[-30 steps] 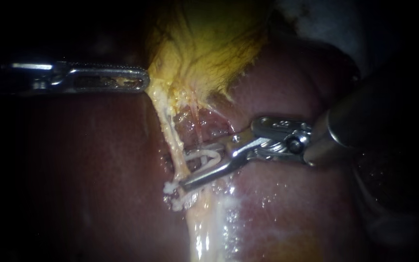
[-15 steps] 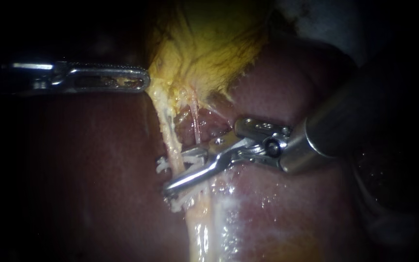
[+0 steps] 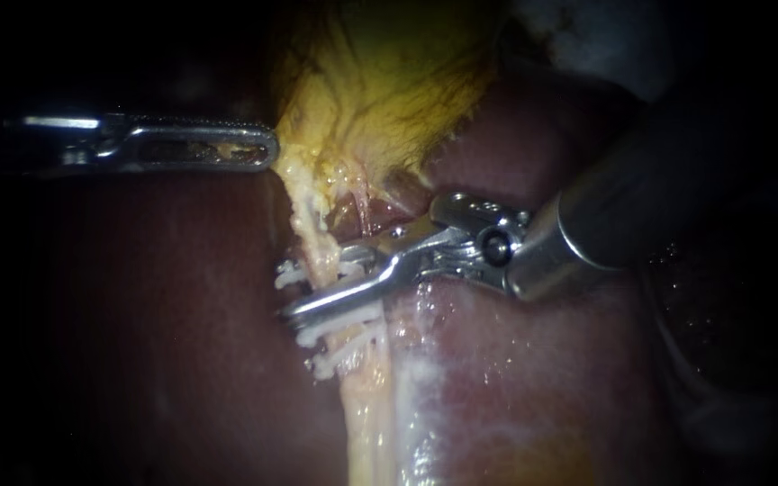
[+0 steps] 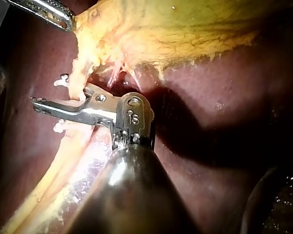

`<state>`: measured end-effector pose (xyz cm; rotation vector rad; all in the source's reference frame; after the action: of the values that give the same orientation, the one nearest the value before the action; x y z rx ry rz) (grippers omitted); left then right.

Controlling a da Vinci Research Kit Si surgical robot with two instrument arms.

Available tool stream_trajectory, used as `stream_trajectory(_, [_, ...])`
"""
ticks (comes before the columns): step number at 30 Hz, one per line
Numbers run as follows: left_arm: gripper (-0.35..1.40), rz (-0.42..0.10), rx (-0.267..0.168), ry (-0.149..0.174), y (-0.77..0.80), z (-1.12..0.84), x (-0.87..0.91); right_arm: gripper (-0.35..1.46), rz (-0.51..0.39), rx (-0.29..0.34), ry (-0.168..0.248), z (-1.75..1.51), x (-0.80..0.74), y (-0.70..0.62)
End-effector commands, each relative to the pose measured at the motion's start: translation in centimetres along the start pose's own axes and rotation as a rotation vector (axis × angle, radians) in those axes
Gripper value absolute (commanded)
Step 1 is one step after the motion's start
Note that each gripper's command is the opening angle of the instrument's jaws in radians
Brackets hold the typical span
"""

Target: Clipping third clip left tube

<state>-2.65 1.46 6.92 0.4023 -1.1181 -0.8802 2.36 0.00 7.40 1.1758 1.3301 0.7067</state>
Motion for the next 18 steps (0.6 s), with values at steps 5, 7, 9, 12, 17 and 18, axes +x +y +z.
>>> stream_trajectory(5, [-0.35, 0.0, 0.0, 0.0, 0.0, 0.0, 0.0, 0.4, 0.012, -0.001, -0.001, 0.01, 0.01, 0.0])
stream_trajectory(7, [-0.35, 0.0, 0.0, 0.0, 0.0, 0.0, 0.0, 0.31, 0.012, -0.001, -0.001, 0.01, 0.01, 0.0])
stream_trajectory(9, [-0.35, 0.0, 0.0, 0.0, 0.0, 0.0, 0.0, 0.2, 0.012, -0.005, 0.003, 0.01, 0.0, 0.0])
stream_trajectory(12, [-0.35, 0.0, 0.0, 0.0, 0.0, 0.0, 0.0, 0.05, 0.012, -0.019, 0.015, 0.0, 0.0, 0.0])
stream_trajectory(17, [-0.35, 0.0, 0.0, 0.0, 0.0, 0.0, 0.0, -0.24, 0.012, -0.037, 0.03, -0.01, -0.01, 0.0])
stream_trajectory(18, [-0.35, 0.0, 0.0, 0.0, 0.0, 0.0, 0.0, -0.35, 0.012, -0.037, 0.03, -0.01, -0.02, 0.0])
